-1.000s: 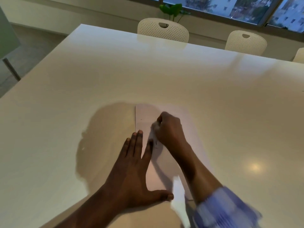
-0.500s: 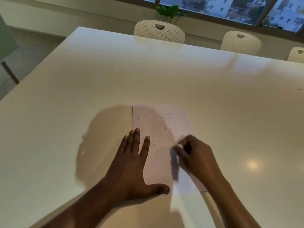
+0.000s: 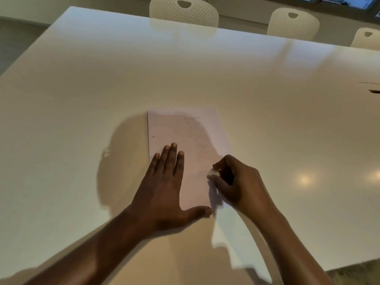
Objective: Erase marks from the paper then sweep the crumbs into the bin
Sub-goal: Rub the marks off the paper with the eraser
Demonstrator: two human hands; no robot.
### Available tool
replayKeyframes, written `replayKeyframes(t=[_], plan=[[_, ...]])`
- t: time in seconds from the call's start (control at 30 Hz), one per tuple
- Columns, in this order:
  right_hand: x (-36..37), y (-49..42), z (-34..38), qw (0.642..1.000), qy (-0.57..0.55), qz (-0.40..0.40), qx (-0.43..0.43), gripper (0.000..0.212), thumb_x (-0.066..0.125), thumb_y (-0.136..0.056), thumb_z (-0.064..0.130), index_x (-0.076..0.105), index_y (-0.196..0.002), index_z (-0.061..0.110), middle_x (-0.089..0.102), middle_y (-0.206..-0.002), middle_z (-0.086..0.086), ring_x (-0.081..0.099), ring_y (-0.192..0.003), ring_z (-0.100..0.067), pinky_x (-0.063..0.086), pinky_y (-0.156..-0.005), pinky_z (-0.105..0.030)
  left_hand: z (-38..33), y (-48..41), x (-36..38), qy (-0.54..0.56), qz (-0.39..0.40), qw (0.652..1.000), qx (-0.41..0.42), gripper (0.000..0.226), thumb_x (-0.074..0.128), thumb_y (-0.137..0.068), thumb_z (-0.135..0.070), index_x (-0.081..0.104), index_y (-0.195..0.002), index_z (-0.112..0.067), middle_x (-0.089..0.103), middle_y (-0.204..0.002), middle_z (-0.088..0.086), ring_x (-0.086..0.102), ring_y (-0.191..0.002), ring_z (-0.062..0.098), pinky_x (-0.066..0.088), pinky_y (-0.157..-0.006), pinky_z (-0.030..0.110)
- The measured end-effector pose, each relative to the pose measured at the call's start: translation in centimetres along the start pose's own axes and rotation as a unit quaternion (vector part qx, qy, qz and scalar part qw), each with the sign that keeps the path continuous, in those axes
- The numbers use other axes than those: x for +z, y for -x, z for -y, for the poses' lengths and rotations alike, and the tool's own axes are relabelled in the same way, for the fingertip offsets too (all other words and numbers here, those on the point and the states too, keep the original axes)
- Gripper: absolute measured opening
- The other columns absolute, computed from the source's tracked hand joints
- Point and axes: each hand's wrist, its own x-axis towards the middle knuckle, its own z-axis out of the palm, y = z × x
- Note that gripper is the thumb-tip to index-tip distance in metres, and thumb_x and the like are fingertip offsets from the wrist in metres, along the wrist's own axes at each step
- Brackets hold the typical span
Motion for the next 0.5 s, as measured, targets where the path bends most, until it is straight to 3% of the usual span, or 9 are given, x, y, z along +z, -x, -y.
replayKeyframes(t=[0.2,0.3,0.5], plan=[[1.2,2.9,0.7,0.999,-0.034,0.023,-0.014,0.016,0.072,-0.089,0.034,0.059,-0.084,0.027,0.058,-0.062,0.013,0.056,-0.060,-0.003,0.042,-0.053,-0.015,0.0,-0.2,0.4,-0.006,-0.019,1.000,0.001,0.120,-0.004,-0.072,-0.096,-0.029,-0.155,-0.012,-0.040,-0.161,0.011,-0.037,-0.150,0.023,-0.009,-0.128,0.045],[2.0,-0.4,1.2,0.999,0.029,0.016,-0.029,0.013,0.065,-0.093,0.034,0.056,-0.088,0.026,0.057,-0.073,0.013,0.055,-0.066,-0.002,0.045,-0.058,-0.017,0.1,-0.2,0.4,-0.008,-0.019,1.000,0.004,0.122,-0.003,-0.071,-0.097,-0.028,-0.155,-0.012,-0.040,-0.161,0.012,-0.036,-0.150,0.024,-0.010,-0.128,0.045],[2.3,-7.7,2.8,1.000,0.024,-0.001,-0.006,0.011,0.062,-0.097,0.024,0.062,-0.103,0.014,0.063,-0.088,0.003,0.063,-0.075,-0.012,0.041,-0.060,-0.009,0.1,-0.3,0.5,-0.010,-0.023,1.000,0.005,0.126,-0.006,-0.067,-0.100,-0.030,-0.155,-0.014,-0.041,-0.160,0.011,-0.036,-0.150,0.025,-0.009,-0.128,0.046]])
